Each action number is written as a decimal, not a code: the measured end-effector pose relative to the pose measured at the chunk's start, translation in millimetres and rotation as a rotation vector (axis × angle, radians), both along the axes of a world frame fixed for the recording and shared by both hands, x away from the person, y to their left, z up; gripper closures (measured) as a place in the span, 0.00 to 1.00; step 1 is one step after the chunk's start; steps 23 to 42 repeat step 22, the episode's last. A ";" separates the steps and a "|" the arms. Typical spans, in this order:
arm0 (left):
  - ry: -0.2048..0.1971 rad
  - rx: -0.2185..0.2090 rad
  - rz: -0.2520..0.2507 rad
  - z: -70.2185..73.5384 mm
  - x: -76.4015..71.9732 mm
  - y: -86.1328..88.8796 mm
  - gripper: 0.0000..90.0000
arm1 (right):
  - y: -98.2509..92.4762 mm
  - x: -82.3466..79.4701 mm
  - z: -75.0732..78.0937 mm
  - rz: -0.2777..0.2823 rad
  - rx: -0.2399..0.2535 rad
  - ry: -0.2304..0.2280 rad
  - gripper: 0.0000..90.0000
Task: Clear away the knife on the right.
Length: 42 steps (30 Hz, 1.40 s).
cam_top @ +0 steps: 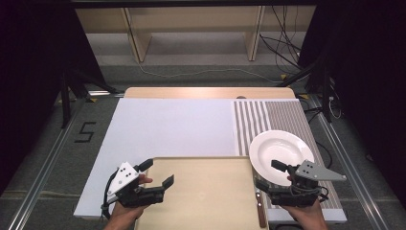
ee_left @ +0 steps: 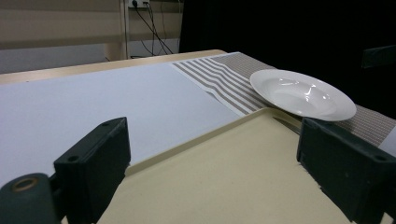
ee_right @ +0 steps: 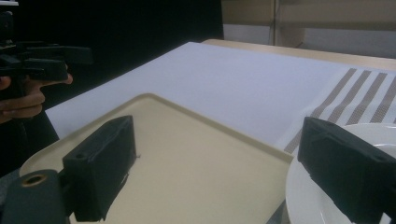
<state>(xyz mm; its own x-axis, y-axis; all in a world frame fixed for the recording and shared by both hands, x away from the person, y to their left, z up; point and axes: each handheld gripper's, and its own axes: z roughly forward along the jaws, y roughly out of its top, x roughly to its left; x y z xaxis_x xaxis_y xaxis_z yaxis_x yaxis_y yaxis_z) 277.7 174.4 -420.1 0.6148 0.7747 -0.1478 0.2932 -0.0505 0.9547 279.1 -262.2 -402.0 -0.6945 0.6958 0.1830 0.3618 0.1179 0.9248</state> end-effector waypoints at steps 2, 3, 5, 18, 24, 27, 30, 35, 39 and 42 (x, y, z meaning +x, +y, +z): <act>-0.002 0.000 0.000 0.0 0.1 -0.2 0.11 | -0.2 0.1 -0.2 0.003 0.001 0.001 0.14; -0.003 -0.001 0.001 0.1 0.1 -0.3 0.11 | -0.1 0.3 -0.1 0.004 -0.002 0.000 0.14; -0.006 -0.001 0.001 0.1 0.0 -0.6 0.11 | 0.0 0.8 0.5 0.002 -0.007 -0.004 0.14; -0.008 -0.007 0.006 0.2 0.7 -0.1 0.11 | 3.1 1.8 0.7 0.009 -0.013 -0.009 0.13; -0.008 -0.007 0.008 0.2 1.0 -0.4 0.11 | 3.2 2.3 0.6 0.012 -0.017 -0.009 0.13; -0.008 -0.007 0.008 0.2 1.0 -0.4 0.11 | 3.2 2.3 0.6 0.012 -0.017 -0.009 0.13; -0.008 -0.007 0.008 0.2 1.0 -0.4 0.11 | 3.2 2.3 0.6 0.012 -0.017 -0.009 0.13; -0.008 -0.007 0.008 0.2 1.0 -0.4 0.11 | 3.2 2.3 0.6 0.012 -0.017 -0.009 0.13; -0.008 -0.007 0.008 0.2 1.0 -0.4 0.11 | 3.2 2.3 0.6 0.012 -0.017 -0.009 0.13; -0.008 -0.007 0.008 0.2 1.0 -0.4 0.11 | 3.2 2.3 0.6 0.012 -0.017 -0.009 0.13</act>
